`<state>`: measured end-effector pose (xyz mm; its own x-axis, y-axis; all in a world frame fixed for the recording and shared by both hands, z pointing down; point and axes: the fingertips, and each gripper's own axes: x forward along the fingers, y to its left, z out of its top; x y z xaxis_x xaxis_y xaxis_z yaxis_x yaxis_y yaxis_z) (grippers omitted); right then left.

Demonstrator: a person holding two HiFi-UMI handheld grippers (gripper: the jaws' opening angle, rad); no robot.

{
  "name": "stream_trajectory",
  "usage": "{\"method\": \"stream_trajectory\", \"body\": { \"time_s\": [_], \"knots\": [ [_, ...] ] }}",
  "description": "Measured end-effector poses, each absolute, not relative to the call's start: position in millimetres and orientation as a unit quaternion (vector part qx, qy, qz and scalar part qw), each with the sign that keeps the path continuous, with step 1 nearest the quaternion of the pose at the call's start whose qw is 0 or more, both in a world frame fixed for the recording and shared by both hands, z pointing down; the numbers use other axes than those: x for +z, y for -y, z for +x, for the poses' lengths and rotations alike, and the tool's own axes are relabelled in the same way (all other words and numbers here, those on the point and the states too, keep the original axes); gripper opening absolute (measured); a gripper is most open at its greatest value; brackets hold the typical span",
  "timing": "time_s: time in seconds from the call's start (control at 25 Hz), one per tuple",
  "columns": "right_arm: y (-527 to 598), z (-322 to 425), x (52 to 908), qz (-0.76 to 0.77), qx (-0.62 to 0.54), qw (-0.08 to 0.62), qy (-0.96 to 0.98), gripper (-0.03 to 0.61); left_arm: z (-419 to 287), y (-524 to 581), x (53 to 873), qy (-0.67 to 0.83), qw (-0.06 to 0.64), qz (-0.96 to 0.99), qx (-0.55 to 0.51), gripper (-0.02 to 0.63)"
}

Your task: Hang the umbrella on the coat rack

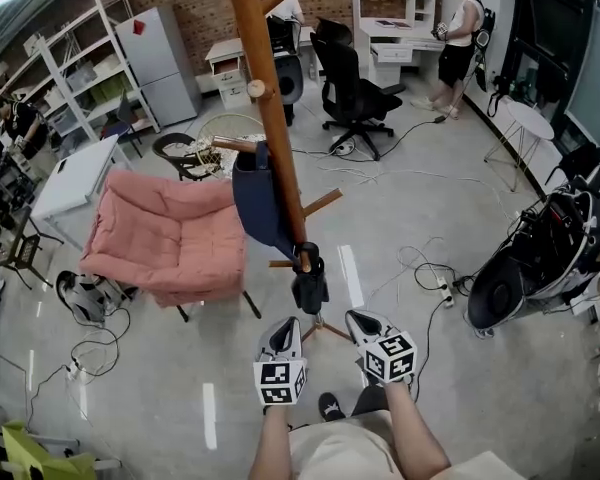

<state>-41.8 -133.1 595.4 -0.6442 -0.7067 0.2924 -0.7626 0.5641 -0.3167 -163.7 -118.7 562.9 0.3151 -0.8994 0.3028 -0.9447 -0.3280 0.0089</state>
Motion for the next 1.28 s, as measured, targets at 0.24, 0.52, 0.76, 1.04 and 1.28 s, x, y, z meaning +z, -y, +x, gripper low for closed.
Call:
{"method": "stream_trajectory", "body": {
  "time_s": [0.24,0.52,0.76,1.04,1.28],
  "knots": [
    [134.5,-47.0,594.7,0.415,0.203,0.068,0.885,0.003,-166.4,117.6,567.9,0.570,0.096,0.806,0.125,0.006],
    [135.7,-49.4,593.3,0.410,0.199,0.067,0.887,0.003,-161.7,117.7,574.2,0.566,0.091,0.808,0.136,0.006],
    [132.9,-46.4,594.3,0.424,0.181,0.074,0.885,0.003,-162.9,117.0,572.8,0.574,0.075,0.803,0.144,0.006],
    [127.3,-43.3,595.7,0.423,0.186,0.073,0.884,0.003,-160.7,114.4,566.4,0.581,0.062,0.798,0.149,0.006],
    [127.8,-46.1,597.6,0.420,0.182,0.075,0.886,0.003,-156.3,117.1,561.4,0.579,0.072,0.802,0.124,0.006]
  ]
}}
